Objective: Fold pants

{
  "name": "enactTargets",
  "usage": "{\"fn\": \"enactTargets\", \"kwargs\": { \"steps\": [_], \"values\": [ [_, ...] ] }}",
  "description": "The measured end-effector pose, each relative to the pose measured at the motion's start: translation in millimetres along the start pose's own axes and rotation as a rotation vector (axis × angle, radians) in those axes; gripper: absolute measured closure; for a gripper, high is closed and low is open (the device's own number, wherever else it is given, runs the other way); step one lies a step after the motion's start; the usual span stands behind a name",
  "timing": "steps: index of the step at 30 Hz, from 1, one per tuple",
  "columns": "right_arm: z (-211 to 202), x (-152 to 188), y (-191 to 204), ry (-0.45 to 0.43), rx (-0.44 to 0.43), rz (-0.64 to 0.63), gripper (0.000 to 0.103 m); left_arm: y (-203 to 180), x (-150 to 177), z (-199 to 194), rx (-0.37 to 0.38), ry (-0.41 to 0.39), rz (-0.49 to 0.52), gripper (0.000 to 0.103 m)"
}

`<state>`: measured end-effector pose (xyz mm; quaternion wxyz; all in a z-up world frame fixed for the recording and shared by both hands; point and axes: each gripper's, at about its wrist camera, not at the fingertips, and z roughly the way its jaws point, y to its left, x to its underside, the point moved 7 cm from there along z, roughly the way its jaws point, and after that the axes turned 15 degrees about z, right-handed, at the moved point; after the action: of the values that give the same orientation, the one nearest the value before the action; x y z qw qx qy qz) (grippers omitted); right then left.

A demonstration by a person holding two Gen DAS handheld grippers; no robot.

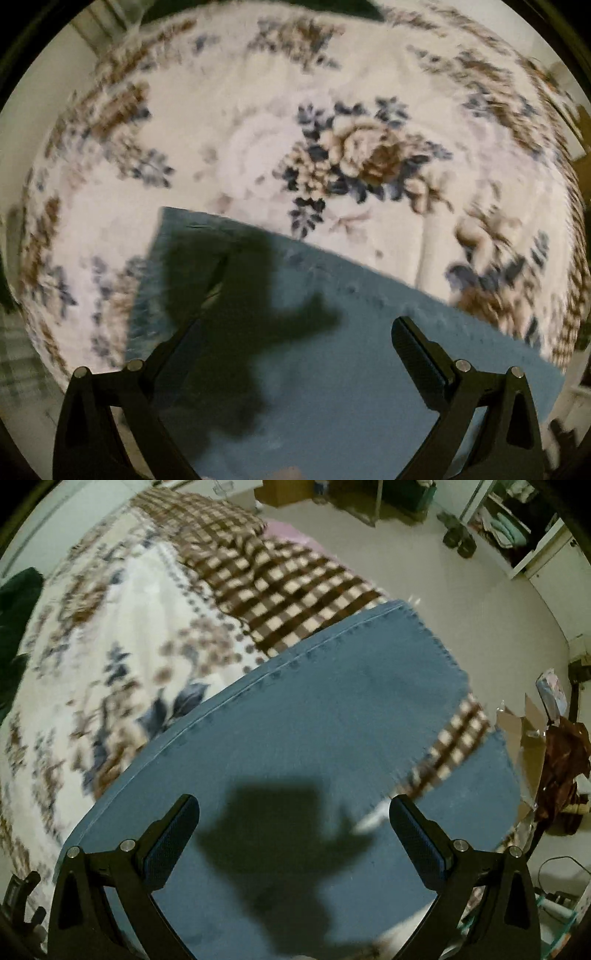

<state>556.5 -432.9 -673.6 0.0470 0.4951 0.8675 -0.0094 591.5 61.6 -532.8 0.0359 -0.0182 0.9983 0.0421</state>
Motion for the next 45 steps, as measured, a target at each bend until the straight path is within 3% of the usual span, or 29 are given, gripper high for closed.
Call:
{"fn": "enactTargets", "kwargs": {
  "steps": [5,11,14,16,18,21,22,23,24,25,26,32,36,40,45],
  "values": [
    [55.2,-28.8,2.8,0.041,0.05,0.04,0.0,6.9,-35.4,63.3,-0.015,0.088,-0.087,0.003],
    [93.6,-68.7,20.1,0.073,0.061,0.108,0.0,17.2,-37.1,105.5,-0.041,0.173,-0.123,0.007],
    [110.1,-82.4,29.5,0.109,0.064,0.149,0.0,19.7,-33.3,101.9,-0.036,0.108,-0.143,0.025],
    [121.0,-85.9,33.6,0.147,0.07,0.177,0.0,25.9,-26.8,90.4,-0.032,0.035,-0.162,0.053],
    [126.8,-87.2,34.8,0.162,0.09,0.189,0.001,35.6,-17.3,82.9,-0.016,0.003,-0.18,0.071],
    [130.1,-86.5,34.2,0.164,0.095,0.186,0.015,43.7,-4.6,70.1,0.087,-0.076,-0.152,0.089],
    [128.4,-85.0,34.3,0.156,0.097,0.173,0.029,43.9,-1.6,65.9,0.127,-0.102,-0.136,0.097],
    [126.3,-82.7,33.5,0.146,0.097,0.161,0.049,45.2,1.7,61.5,0.142,-0.117,-0.124,0.097],
    [122.8,-80.7,35.0,0.133,0.083,0.148,0.06,47.4,5.2,56.4,0.156,-0.136,-0.119,0.097],
    [118.7,-75.9,36.1,0.124,0.076,0.136,0.082,49.0,8.6,52.7,0.169,-0.148,-0.122,0.097],
    [114.7,-72.5,37.6,0.12,0.076,0.129,0.087,51.2,13.6,47.4,0.187,-0.163,-0.13,0.097],
    [65.8,-60.2,24.0,0.053,0.011,0.077,0.095,73.7,33.6,2.1,0.287,-0.266,-0.161,0.098],
    [25.1,-34.1,-13.8,0.027,-0.05,0.065,0.096,81.2,60.4,-26.7,0.36,-0.323,-0.144,0.098],
    [-18.7,1.3,-63.9,0.039,-0.088,0.069,0.096,83.6,125.4,-42.4,0.393,-0.332,-0.092,0.098],
    [-27.4,46.7,-139.5,0.072,-0.083,0.087,0.096,93.7,224.0,-31.1,0.441,-0.292,-0.172,0.098]
  ]
}}
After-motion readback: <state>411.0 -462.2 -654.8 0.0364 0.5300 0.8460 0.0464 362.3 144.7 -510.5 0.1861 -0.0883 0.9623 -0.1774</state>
